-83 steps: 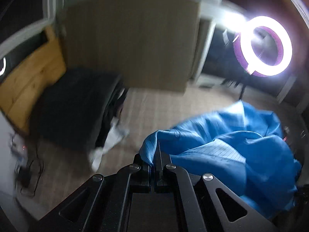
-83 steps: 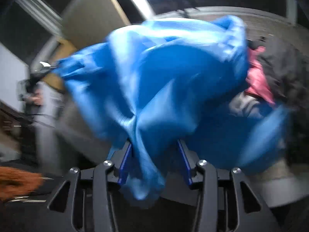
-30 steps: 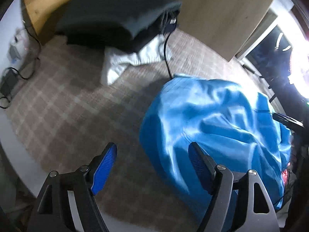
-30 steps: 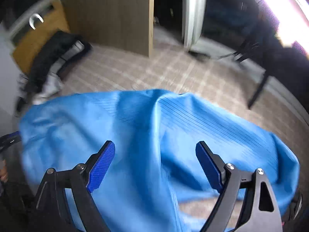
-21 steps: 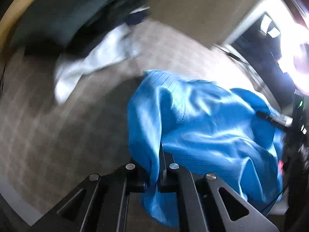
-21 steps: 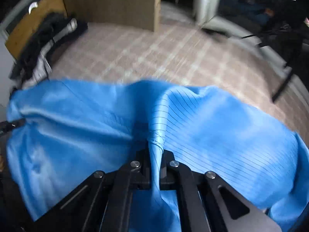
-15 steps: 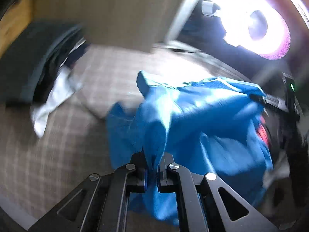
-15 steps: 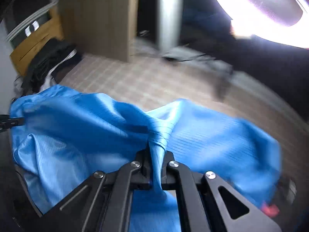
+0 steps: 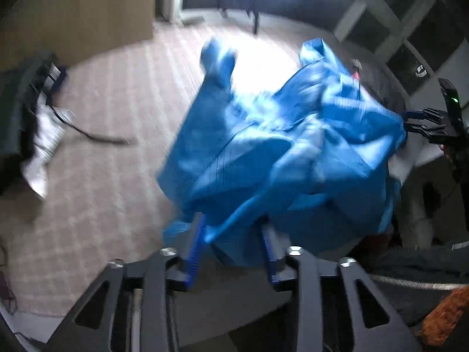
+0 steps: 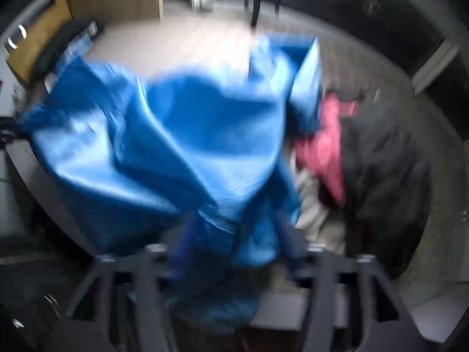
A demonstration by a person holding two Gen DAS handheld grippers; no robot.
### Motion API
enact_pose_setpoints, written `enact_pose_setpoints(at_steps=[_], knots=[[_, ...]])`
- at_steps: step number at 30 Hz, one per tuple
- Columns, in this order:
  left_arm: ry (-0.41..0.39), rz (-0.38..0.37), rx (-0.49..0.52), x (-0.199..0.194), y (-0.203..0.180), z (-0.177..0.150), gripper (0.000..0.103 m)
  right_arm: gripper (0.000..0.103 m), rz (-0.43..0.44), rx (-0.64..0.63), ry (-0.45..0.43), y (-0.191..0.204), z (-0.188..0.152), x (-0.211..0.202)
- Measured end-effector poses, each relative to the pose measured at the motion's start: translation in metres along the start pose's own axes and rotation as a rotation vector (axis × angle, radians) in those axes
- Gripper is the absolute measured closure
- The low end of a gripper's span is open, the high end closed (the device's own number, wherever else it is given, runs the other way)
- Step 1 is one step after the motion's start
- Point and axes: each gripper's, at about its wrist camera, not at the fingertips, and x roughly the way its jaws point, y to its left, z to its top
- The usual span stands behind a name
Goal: Fold clothes
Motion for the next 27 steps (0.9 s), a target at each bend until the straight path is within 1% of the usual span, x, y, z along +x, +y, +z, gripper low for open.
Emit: enact_pose_setpoints(at_steps=[1, 2, 3, 4, 5, 6, 8, 9, 11, 12, 13, 14, 15, 16, 17, 18, 19, 21, 24, 26, 27], knots=[[-0.035, 0.022, 0.001, -0.008, 0.002, 0.011, 0.048, 0.032, 0.003, -0.017, -0.043, 0.001, 0.01, -0.005], [-0.067, 0.039, -0.002, -0.015, 0.003, 0.02, 0.046, 0.032, -0.001, -0.036, -0.068, 0.003, 0.02, -0.006], [-0.096, 0.052, -0.007, -0.019, 0.004, 0.029, 0.04, 0.032, -0.008, -0.059, -0.085, 0.004, 0.031, -0.004], [-0.124, 0.064, -0.012, -0.024, 0.005, 0.038, 0.03, 0.032, -0.017, -0.086, -0.108, 0.006, 0.043, 0.001], [-0.146, 0.069, -0.024, -0.025, 0.01, 0.047, 0.026, 0.032, -0.025, -0.104, -0.127, 0.004, 0.052, 0.007], [-0.149, 0.066, -0.046, -0.02, 0.019, 0.056, 0.026, 0.03, -0.041, -0.098, -0.127, -0.001, 0.062, 0.019], [-0.123, 0.043, -0.098, 0.001, 0.035, 0.074, 0.026, 0.029, -0.077, -0.079, -0.12, -0.013, 0.083, 0.044], [-0.091, 0.014, -0.126, 0.018, 0.042, 0.079, 0.026, 0.029, -0.061, -0.039, -0.091, -0.021, 0.093, 0.063], [0.005, -0.065, -0.191, 0.059, 0.051, 0.085, 0.027, 0.029, -0.018, 0.052, -0.024, -0.039, 0.112, 0.102], [0.037, -0.089, -0.199, 0.073, 0.049, 0.085, 0.032, 0.029, 0.027, 0.094, 0.007, -0.044, 0.116, 0.117], [0.064, -0.106, -0.197, 0.087, 0.044, 0.084, 0.042, 0.029, 0.07, 0.124, 0.033, -0.046, 0.117, 0.13], [0.08, -0.11, -0.192, 0.096, 0.039, 0.083, 0.05, 0.029, 0.113, 0.153, 0.059, -0.047, 0.118, 0.144], [0.087, -0.1, -0.185, 0.1, 0.034, 0.081, 0.068, 0.03, 0.128, 0.159, 0.077, -0.044, 0.118, 0.152], [0.094, -0.091, -0.178, 0.105, 0.028, 0.079, 0.081, 0.031, 0.139, 0.147, 0.087, -0.04, 0.117, 0.16], [0.095, -0.085, -0.174, 0.106, 0.024, 0.077, 0.087, 0.05, 0.147, 0.129, 0.083, -0.037, 0.115, 0.163], [0.085, -0.085, -0.172, 0.103, 0.022, 0.076, 0.096, 0.097, 0.155, 0.109, 0.076, -0.033, 0.114, 0.164], [0.064, -0.082, -0.169, 0.096, 0.02, 0.075, 0.099, 0.1, 0.169, 0.112, 0.059, -0.034, 0.112, 0.16], [0.014, -0.061, -0.16, 0.075, 0.017, 0.074, 0.1, 0.101, 0.199, 0.126, 0.021, -0.038, 0.108, 0.15], [-0.071, -0.028, -0.162, 0.034, 0.018, 0.07, 0.1, 0.101, 0.151, 0.135, -0.106, -0.053, 0.102, 0.106], [-0.117, -0.019, -0.187, 0.01, 0.023, 0.065, 0.1, 0.102, 0.106, 0.181, -0.194, -0.073, 0.092, 0.068], [-0.132, -0.021, -0.2, 0.002, 0.027, 0.062, 0.099, 0.102, 0.073, 0.217, -0.223, -0.088, 0.083, 0.051]])
